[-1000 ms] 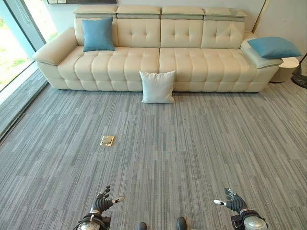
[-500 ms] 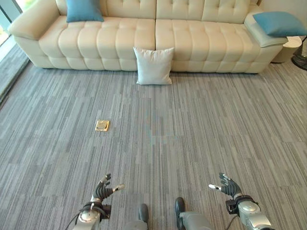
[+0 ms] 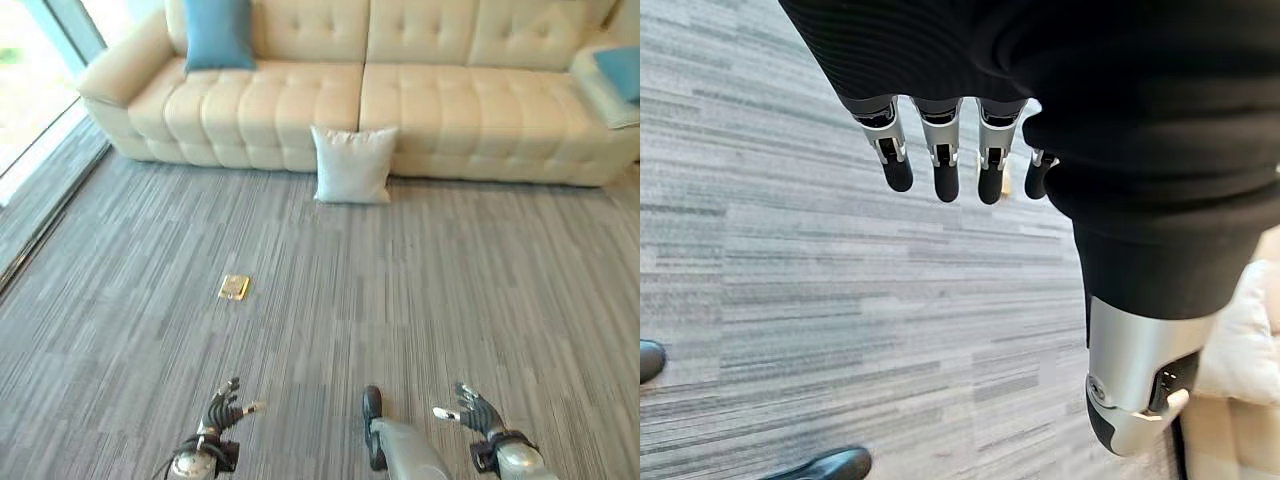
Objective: Pick up all the scattered cushions and arrange them neatly on the sofa.
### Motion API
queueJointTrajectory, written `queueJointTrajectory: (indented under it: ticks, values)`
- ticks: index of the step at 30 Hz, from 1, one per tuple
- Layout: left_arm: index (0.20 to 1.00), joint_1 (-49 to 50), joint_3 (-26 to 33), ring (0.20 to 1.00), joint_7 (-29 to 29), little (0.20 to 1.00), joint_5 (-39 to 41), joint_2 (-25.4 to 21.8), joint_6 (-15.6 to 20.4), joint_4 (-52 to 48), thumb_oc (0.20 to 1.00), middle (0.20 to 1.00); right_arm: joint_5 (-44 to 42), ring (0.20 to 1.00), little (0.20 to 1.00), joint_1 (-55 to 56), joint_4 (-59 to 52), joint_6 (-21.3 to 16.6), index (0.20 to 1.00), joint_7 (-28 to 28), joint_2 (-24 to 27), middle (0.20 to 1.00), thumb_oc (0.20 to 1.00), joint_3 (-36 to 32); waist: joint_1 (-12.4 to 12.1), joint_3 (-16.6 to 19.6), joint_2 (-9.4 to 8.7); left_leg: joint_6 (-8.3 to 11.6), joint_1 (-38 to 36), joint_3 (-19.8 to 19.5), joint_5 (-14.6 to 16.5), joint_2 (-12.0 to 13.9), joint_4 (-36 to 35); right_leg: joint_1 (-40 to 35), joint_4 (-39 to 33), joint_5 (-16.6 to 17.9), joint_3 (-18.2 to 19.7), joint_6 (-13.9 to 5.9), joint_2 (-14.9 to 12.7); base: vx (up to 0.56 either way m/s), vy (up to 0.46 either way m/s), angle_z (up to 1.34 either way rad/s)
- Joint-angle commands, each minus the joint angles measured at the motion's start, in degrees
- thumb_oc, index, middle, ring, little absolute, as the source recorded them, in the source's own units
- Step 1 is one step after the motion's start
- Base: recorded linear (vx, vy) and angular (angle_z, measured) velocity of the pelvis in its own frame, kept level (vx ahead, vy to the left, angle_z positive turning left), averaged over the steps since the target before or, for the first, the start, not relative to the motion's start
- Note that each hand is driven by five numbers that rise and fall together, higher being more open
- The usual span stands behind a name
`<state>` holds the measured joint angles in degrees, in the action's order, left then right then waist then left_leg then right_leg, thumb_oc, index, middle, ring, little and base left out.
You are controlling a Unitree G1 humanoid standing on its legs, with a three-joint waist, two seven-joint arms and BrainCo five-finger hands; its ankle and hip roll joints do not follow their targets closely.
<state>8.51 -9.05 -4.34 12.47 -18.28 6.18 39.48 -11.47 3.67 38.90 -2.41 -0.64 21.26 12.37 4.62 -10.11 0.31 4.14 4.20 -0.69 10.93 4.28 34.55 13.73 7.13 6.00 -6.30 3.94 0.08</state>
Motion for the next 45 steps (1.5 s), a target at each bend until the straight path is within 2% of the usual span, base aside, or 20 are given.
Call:
queueJointTrajectory:
  ticks: [1,2,6,7,10,14,18,19,22,24,26,27,31,34,35,36,39,41,43,45]
  values:
    - [1.0,-3.0,-0.5,1.0,0.5,1.0,0.8,-2.9,1.7,-2.9,1.0,1.0,-2.9,1.0,1.0,-3.1,-3.6,-2.3,1.0,-1.2,1.8,1.0,1.0,-1.1,0.4,-3.4,-2.06,-0.11,-4.1,4.5,-14.2,0.6,0.2,-4.2,-0.3,-7.6,1.7,-4.94,-0.7,0.4,-0.198,-0.5]
    - [1.0,-3.5,-1.0,1.0,0.6,1.0,0.4,-2.9,1.6,-2.3,1.0,1.0,-3.2,1.0,1.0,-3.4,-3.8,-2.4,1.0,-1.4,2.2,1.0,1.0,-1.1,-0.2,-3.8,-2.62,-1.09,-0.7,5.7,-11.3,0.3,0.3,-6.0,-0.3,-8.6,2.1,-5.03,-1.0,0.29,-0.079,-0.24]
    - [1.0,-2.8,-1.4,1.0,1.2,1.0,0.2,-3.2,1.8,-3.8,1.0,1.0,-2.8,1.0,1.0,-2.7,-4.6,-2.3,1.0,-1.2,3.0,1.0,1.0,-2.2,-2.1,-4.1,-4.1,-2.28,8.1,9.9,-8.2,0.2,-7.3,-12.7,-2.4,-11.1,2.5,-5.6,-1.9,0.42,-0.049,-0.14]
    - [1.0,-2.5,-1.4,1.0,1.3,1.0,0.0,-3.4,1.7,-4.4,1.0,1.0,-2.7,1.0,1.0,-2.7,-4.6,-2.4,1.0,-1.3,3.0,1.0,1.0,-2.3,-2.5,-4.1,-4.19,-2.17,9.5,10.1,-8.5,0.0,-11.0,-14.1,-2.9,-11.9,2.7,-5.81,-1.8,0.55,0.021,-0.07]
    - [1.0,-1.6,-0.9,1.0,1.1,1.0,-0.9,-3.7,1.5,-5.5,1.0,1.0,-2.0,1.0,1.0,-3.0,-4.0,-2.6,1.0,-1.8,2.8,1.0,1.0,-2.2,-4.6,-3.9,-3.14,-0.58,13.5,8.8,-15.4,-0.4,-29.1,-20.1,-4.5,-15.0,4.6,-6.05,0.9,0.52,0.054,-0.17]
    - [1.0,-1.8,-0.5,1.0,0.5,1.0,-1.2,-3.5,1.4,-4.7,1.0,1.0,-1.2,1.0,1.0,-3.2,-3.8,-2.5,1.0,-1.9,2.4,1.0,1.0,-2.0,-5.6,-3.2,-3.54,-0.28,15.2,7.9,-17.5,-0.8,-35.8,-24.2,-4.8,-16.9,7.2,-6.47,1.2,0.43,0.108,-0.15]
    - [1.0,-1.5,0.0,1.0,0.9,1.0,-1.5,-3.8,1.2,-4.2,1.0,1.0,0.1,1.0,1.0,-2.5,-4.0,-2.1,1.0,-0.8,1.2,1.0,1.0,-1.7,-6.3,-0.7,-4.47,-1.21,15.6,9.0,-20.3,-0.5,-31.7,-27.3,-2.3,-18.0,9.5,-7.58,0.1,0.57,0.23,-0.43]
    - [1.0,-1.8,0.0,1.0,0.7,1.0,-1.7,-4.1,1.1,-3.9,1.0,1.0,0.1,1.0,1.0,-2.4,-4.1,-2.1,1.0,-0.8,0.8,1.0,1.0,-1.6,-6.2,-0.5,-5.45,-1.58,15.9,9.5,-19.7,-1.0,-29.5,-27.0,0.1,-16.0,9.3,-8.66,-1.1,0.52,0.241,-0.48]
    - [1.0,-3.0,-0.5,1.0,0.5,1.0,-1.5,-5.1,0.8,-4.6,1.0,1.0,0.5,1.0,1.0,-2.9,-5.0,-2.1,1.0,-0.3,-0.7,1.0,1.0,-0.5,-6.4,-0.7,-7.5,-3.81,13.0,11.9,-15.2,-1.4,-26.3,-21.2,15.0,-2.3,8.0,-13.92,-5.3,0.41,0.207,-0.2]
    - [1.0,-4.0,-1.2,1.0,0.3,1.0,-2.0,-5.9,0.7,-4.5,1.0,1.0,0.3,1.0,1.0,-3.5,-6.4,-2.3,1.0,-0.2,-1.5,1.0,1.0,0.0,-6.0,-1.4,-6.93,-5.36,8.8,13.0,-12.1,-1.2,-26.1,-16.7,23.4,3.6,5.4,-13.85,-7.8,0.43,0.254,-0.33]
    - [1.0,-4.3,-1.5,1.0,0.5,1.0,-2.1,-6.0,0.7,-4.4,1.0,1.0,0.4,1.0,1.0,-3.7,-7.1,-2.4,1.0,0.1,-1.8,1.0,1.0,0.5,-5.1,-2.2,-5.83,-6.16,3.3,12.5,-10.4,-1.4,-28.2,-11.4,26.4,1.8,3.4,-12.24,-7.9,0.54,0.226,-0.45]
    - [1.0,-3.7,-1.3,1.0,0.8,1.0,-2.0,-5.8,0.9,-4.2,1.0,1.0,0.2,1.0,1.0,-3.4,-7.8,-2.4,1.0,0.4,-1.4,1.0,1.0,0.6,-3.8,-2.5,-5.11,-6.23,-1.0,11.1,-8.8,-2.3,-30.1,-7.6,22.9,-2.5,1.1,-11.5,-7.4,0.51,0.135,-0.19]
    - [1.0,-2.7,-1.5,1.0,1.1,1.0,-1.8,-5.3,0.8,-4.5,1.0,1.0,0.0,1.0,1.0,-3.3,-8.1,-2.2,1.0,0.6,-0.7,1.0,1.0,0.6,-2.3,-3.2,-4.74,-5.97,-5.7,8.9,-6.5,-3.5,-31.7,-4.0,11.4,-6.1,-0.6,-11.02,-5.9,0.45,0.024,0.32]
    - [1.0,-2.8,-0.9,1.0,1.0,1.0,-2.3,-4.2,0.9,-3.7,1.0,1.0,0.1,1.0,1.0,-3.4,-7.6,-2.1,1.0,0.4,-0.3,1.0,1.0,0.7,-0.6,-3.6,-4.82,-5.36,-10.7,6.4,-3.8,-5.1,-33.6,-0.5,-2.1,-3.7,2.2,-12.37,-3.3,0.51,-0.03,0.32]
    - [1.0,-2.7,-0.5,1.0,0.8,1.0,-2.5,-4.0,0.8,-3.8,1.0,1.0,0.3,1.0,1.0,-3.4,-7.6,-2.0,1.0,0.4,-0.3,1.0,1.0,0.7,-0.4,-3.6,-4.66,-5.1,-12.1,5.7,-2.9,-5.0,-34.0,0.7,-4.8,-2.7,0.6,-12.87,-3.6,0.55,-0.069,0.33]
    - [1.0,-2.7,-0.4,1.0,0.8,1.0,-2.8,-3.6,0.8,-3.4,1.0,1.0,0.6,1.0,1.0,-3.7,-7.3,-1.9,1.0,0.3,-0.4,1.0,1.0,0.9,-0.3,-3.4,-4.68,-4.82,-13.6,5.3,-2.0,-5.2,-34.4,2.1,-6.3,-2.3,-1.3,-13.14,-4.0,0.73,-0.131,0.54]
    - [1.0,-2.6,-1.1,1.0,1.3,1.0,-2.9,-2.9,1.0,-3.0,1.0,1.0,0.6,1.0,1.0,-2.4,-6.7,-1.9,1.0,0.7,-0.2,1.0,1.0,0.8,1.1,-2.1,-4.15,-3.93,-17.7,2.7,-0.2,-5.1,-34.1,1.0,-6.1,-1.2,0.8,-12.39,-3.6,0.5,-0.111,0.3]
    - [1.0,-3.3,-2.2,1.0,1.4,1.0,-3.2,-2.4,1.1,-1.8,1.0,1.0,0.1,1.0,1.0,-1.9,-6.5,-1.9,1.0,0.6,0.3,1.0,1.0,-0.2,2.1,-1.2,-3.06,-1.6,-17.9,2.4,-1.7,-3.6,-29.0,-0.5,-3.6,-0.7,1.3,-10.96,-3.3,0.54,-0.207,0.65]
    - [1.0,-4.1,-3.0,1.0,1.4,1.0,-2.4,-2.1,1.0,-1.8,1.0,1.0,-0.4,1.0,1.0,-2.2,-6.6,-2.2,1.0,0.1,0.9,1.0,1.0,-0.6,2.3,-1.9,-2.18,1.24,-13.8,3.7,-8.1,-1.3,-16.0,-2.6,-2.1,-2.4,0.2,-9.04,-3.3,0.4,-0.228,0.83]
    - [1.0,-5.0,-3.8,1.0,1.4,1.0,-1.7,-2.2,1.1,-2.6,1.0,1.0,-1.7,1.0,1.0,-2.7,-7.3,-2.6,1.0,-0.7,1.7,1.0,1.0,-0.4,2.0,-3.0,-3.13,1.37,-5.9,4.8,-13.9,-0.1,-2.5,-5.8,-2.4,-4.8,0.5,-6.27,-3.2,0.39,-0.271,0.44]
